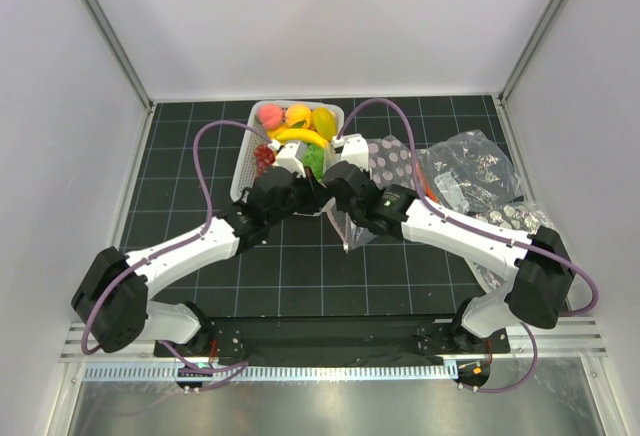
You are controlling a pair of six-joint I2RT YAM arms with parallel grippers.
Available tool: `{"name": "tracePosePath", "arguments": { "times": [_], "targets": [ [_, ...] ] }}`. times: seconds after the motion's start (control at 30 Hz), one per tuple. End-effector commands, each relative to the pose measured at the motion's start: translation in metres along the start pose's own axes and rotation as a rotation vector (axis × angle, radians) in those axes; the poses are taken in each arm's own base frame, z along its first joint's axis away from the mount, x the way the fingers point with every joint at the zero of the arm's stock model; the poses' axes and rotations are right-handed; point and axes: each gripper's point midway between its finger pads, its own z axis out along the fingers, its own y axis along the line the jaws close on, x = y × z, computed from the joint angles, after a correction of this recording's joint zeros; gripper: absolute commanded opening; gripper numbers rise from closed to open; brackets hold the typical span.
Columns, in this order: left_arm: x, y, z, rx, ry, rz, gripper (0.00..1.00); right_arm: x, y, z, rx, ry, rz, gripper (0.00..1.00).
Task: Place the food in the zip-top bag and seal the zipper
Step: Open the zipper of the food storage bag, then pick up the fake vegetable from the bin.
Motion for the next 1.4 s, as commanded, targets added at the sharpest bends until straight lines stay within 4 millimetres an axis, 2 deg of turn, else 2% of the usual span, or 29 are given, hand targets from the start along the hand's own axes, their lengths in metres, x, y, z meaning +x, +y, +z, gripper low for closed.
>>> {"name": "tracePosePath", "arguments": {
  "times": [0.0,0.03,0.17,0.3,0.57,0.7,0.8,0.83,0.9,0.93,1.0,1.03,1.17,1.23,1.3,1.33,1.37],
  "targets": [
    [-0.013,-0.007,-0.001,0.032,-0.028,-0.011,0.00,-0.016,-0.008,0.001,0.055,-0.061,0.014,0.08],
    [-0.012,-0.004,0.000,0.023,-0.023,-0.009,0.00,-0.018,-0.014,0.000,0.079,-0.070,0.008,0.01],
    [-0.008,0.007,0.009,-0.013,-0.002,0.005,0.00,-0.028,-0.033,-0.012,0.156,-0.091,-0.004,0.01],
    [-0.004,0.016,0.020,-0.055,0.023,0.025,0.00,-0.032,-0.044,-0.022,0.183,-0.089,-0.021,0.01],
    [0.003,0.031,0.033,-0.114,0.059,0.044,0.00,-0.041,-0.062,-0.030,0.272,-0.114,-0.033,0.01],
    [0.007,0.026,0.038,-0.090,0.095,0.063,0.01,-0.046,-0.072,-0.036,0.320,-0.134,-0.025,0.01],
    [0.007,0.025,0.039,-0.084,0.099,0.072,0.14,-0.048,-0.072,-0.038,0.320,-0.142,-0.009,0.02],
    [0.009,0.016,0.038,-0.041,0.119,0.073,0.23,-0.047,-0.072,-0.038,0.320,-0.143,-0.006,0.02],
    [0.009,0.013,0.037,-0.024,0.126,0.080,0.35,-0.046,-0.072,-0.036,0.318,-0.143,0.000,0.02],
    [0.007,0.011,0.036,-0.019,0.124,0.084,0.51,-0.044,-0.069,-0.035,0.309,-0.138,0.002,0.03],
    [0.004,0.013,0.032,-0.039,0.123,0.105,0.62,-0.040,-0.066,-0.030,0.292,-0.132,0.005,0.03],
    [-0.006,0.011,0.026,-0.044,0.096,0.111,0.68,-0.039,-0.065,-0.028,0.286,-0.130,0.006,0.03],
    [-0.028,0.026,0.005,-0.117,0.037,0.127,0.80,-0.032,-0.054,-0.014,0.231,-0.099,0.005,0.03],
    [-0.038,0.031,-0.006,-0.140,0.012,0.116,0.85,-0.028,-0.055,-0.007,0.227,-0.077,0.007,0.03],
    [-0.044,0.047,-0.012,-0.186,0.000,0.096,0.92,-0.024,-0.052,-0.001,0.211,-0.055,0.002,0.03],
    [-0.045,0.051,-0.014,-0.194,-0.003,0.080,0.99,-0.022,-0.052,0.001,0.212,-0.047,0.001,0.03],
    [-0.049,0.060,-0.016,-0.210,-0.014,0.065,1.00,-0.022,-0.052,0.003,0.208,-0.045,0.004,0.03]
  ]
}}
